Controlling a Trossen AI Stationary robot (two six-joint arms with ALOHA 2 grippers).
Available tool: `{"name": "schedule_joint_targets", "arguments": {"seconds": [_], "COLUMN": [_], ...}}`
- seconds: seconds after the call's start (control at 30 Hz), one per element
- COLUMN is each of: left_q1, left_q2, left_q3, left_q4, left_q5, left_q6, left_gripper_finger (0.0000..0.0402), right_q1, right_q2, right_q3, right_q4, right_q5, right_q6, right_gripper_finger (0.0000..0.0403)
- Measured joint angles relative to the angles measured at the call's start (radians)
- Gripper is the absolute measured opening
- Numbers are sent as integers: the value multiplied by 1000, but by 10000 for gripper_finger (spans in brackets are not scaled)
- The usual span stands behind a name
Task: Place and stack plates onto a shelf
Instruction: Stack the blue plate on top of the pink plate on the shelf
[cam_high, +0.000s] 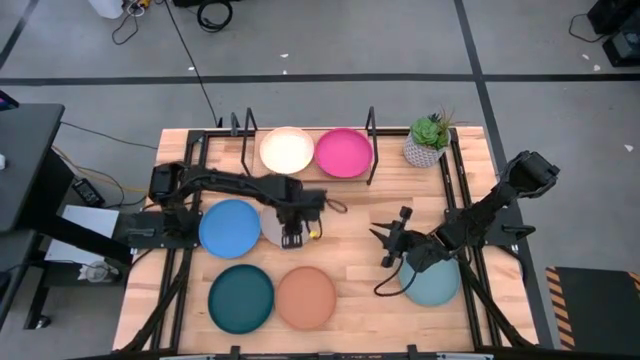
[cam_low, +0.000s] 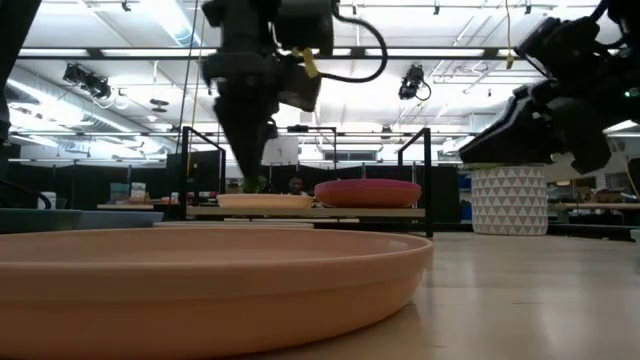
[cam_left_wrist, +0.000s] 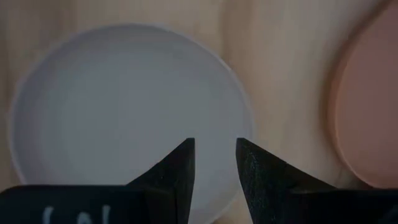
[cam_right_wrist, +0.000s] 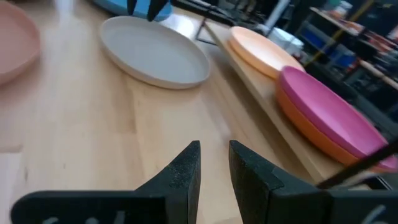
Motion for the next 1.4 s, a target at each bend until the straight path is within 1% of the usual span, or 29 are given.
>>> {"name": "schedule_joint_targets", "arguments": {"seconds": [0.1,0.2,0.33,0.4,0.47,0.57,0.67,0.8,0.97,1.03,1.13,1.17,1.3,1.4], "left_q1": [-55,-88,-116,-134,-150,-165,-168,-164,-159,-160,-161,-162,-162,-162], "left_q2": [0,0,0,0,-3,-31,-65,-146,-223,-230,-232,-232,-232,-232], "left_q3": [-5,-5,-5,-5,-25,-98,-184,-273,-374,-413,-455,-466,-495,-495], "left_q4": [-53,-77,-132,-200,-234,-220,-158,-121,-76,-31,55,65,66,66], "left_q5": [-81,-170,-212,-228,-248,-247,-241,-230,-224,-196,-145,-143,-140,-141], "left_q6": [-55,-171,-354,-443,-507,-562,-597,-669,-751,-764,-776,-780,-805,-807], "left_gripper_finger": [123,123,123,123,123,123,123,123,123,123,123,123,123,123], "right_q1": [-24,-47,-62,-63,-63,-63,-63,-66,-96,-113,-139,-148,-177,-195], "right_q2": [0,0,0,0,0,0,0,0,0,0,0,0,0,0], "right_q3": [0,0,0,0,0,0,0,0,0,0,0,0,0,0], "right_q4": [9,9,6,5,4,7,15,26,53,55,55,56,61,63], "right_q5": [-44,-62,-116,-129,-133,-133,-134,-141,-156,-181,-216,-222,-233,-261], "right_q6": [-38,-42,-43,-46,-59,-73,-91,-106,-140,-146,-147,-148,-163,-173], "right_gripper_finger": [90,90,90,90,90,90,90,90,90,90,90,90,90,90]}}
